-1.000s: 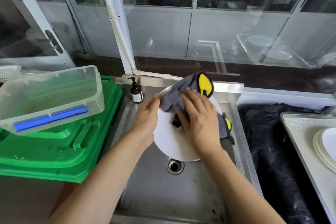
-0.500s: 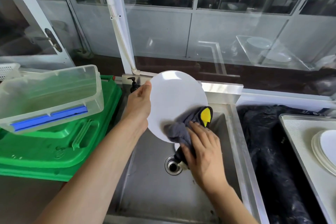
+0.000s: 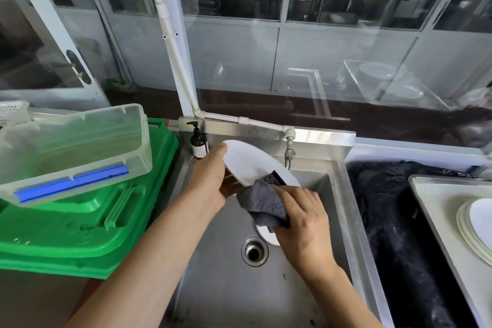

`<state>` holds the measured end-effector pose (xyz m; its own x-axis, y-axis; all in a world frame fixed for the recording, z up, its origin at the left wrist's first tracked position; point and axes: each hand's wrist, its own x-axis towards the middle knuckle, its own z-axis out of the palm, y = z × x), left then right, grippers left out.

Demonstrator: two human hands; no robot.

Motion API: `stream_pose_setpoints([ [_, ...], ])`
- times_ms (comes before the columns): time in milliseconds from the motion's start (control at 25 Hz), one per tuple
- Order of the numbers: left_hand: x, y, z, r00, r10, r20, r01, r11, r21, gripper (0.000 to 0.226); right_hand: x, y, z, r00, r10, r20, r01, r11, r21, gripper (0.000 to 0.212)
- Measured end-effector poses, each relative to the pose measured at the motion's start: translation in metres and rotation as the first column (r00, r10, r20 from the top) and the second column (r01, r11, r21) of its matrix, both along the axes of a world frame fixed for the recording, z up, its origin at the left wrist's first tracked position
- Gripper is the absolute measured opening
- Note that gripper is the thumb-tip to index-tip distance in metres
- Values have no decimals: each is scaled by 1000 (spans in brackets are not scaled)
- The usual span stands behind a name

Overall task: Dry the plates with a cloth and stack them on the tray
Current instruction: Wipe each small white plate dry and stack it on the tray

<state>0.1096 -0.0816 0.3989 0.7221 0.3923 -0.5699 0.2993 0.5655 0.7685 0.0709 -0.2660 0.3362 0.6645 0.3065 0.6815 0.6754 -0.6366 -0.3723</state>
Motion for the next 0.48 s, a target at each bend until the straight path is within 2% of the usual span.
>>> stream_pose_setpoints([
  [40,-3,3,-1,999,-40,6,40,999,-8,28,-1,-1,3,996,-9,-88,13,999,49,49],
  [120,-7,7,-5,991,-133,8,132,989,66,30,-2,-4,8,946,18,-322,72,961,267,23],
  [160,-8,10,-10,988,-155,13,151,976,159,30,0,-6,11,906,76,-416,109,908,404,11],
  [200,-9,12,-15,988,-153,24,140,950,278,28,2,-10,13,854,163,-494,149,833,532,7],
  [280,-9,21,-25,988,-152,39,103,813,573,25,7,-20,19,760,282,-586,248,707,662,27],
  [320,-9,26,-30,983,-181,28,112,719,686,28,9,-25,23,725,318,-611,286,668,687,32],
  [360,-8,29,-35,976,-216,16,135,665,734,31,10,-28,27,693,361,-624,316,626,713,32],
  [400,-7,30,-37,970,-244,13,162,680,715,34,11,-32,29,665,412,-622,339,576,744,29],
  [480,-6,25,-34,968,-252,10,211,829,518,38,11,-34,29,614,496,-613,389,485,783,27],
])
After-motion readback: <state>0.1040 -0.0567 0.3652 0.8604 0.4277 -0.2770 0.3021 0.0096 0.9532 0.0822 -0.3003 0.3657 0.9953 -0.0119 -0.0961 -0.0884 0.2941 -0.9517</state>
